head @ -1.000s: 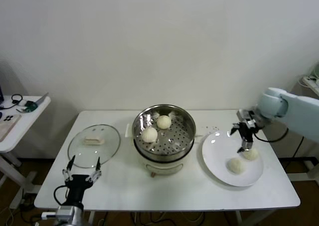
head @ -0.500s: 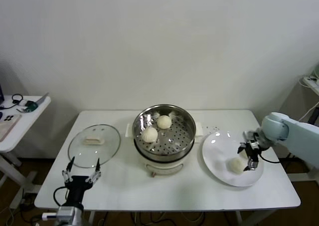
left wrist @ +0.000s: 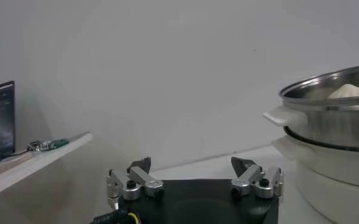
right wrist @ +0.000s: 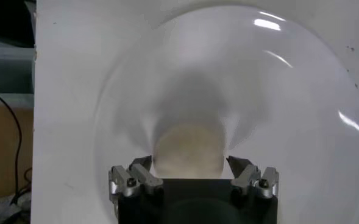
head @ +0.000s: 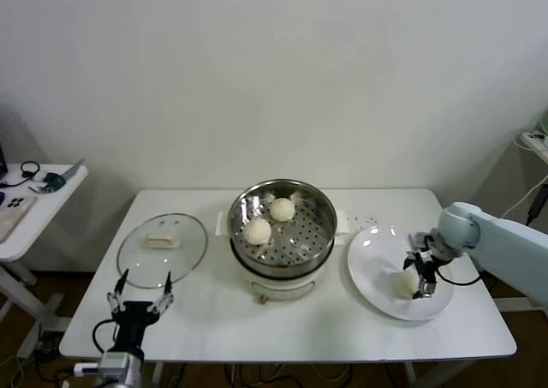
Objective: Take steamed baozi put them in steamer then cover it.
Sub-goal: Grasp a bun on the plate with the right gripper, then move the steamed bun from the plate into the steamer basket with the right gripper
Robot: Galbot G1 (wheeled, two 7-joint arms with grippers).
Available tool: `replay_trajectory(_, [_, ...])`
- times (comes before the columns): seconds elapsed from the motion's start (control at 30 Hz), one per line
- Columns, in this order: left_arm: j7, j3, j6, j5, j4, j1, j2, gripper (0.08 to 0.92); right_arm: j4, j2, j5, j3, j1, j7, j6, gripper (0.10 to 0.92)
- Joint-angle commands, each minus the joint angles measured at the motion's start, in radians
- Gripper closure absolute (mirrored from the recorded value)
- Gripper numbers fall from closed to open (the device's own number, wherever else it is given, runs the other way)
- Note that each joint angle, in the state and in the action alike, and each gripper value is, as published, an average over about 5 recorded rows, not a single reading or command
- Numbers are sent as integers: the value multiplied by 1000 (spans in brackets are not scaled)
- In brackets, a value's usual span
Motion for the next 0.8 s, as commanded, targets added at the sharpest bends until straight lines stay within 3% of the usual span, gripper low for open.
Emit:
replay_trajectory(0.03, [-1, 1, 1, 0, 1, -2, 2, 177, -27, 21, -11, 16, -23, -4, 2, 234])
replay_trajectory(0.23, [-1, 1, 3, 0, -1, -4, 3, 177, -28, 20, -6, 16, -14, -7, 5, 326])
replay_trajectory(0.47, [-1, 0, 2, -2, -3, -3, 4, 177, -16, 8, 14, -17, 66, -15, 33, 359])
replay_trajectory(0.8, [0, -1, 0, -2, -11, 5, 4, 177, 52, 100, -45, -312, 569, -82, 392, 355])
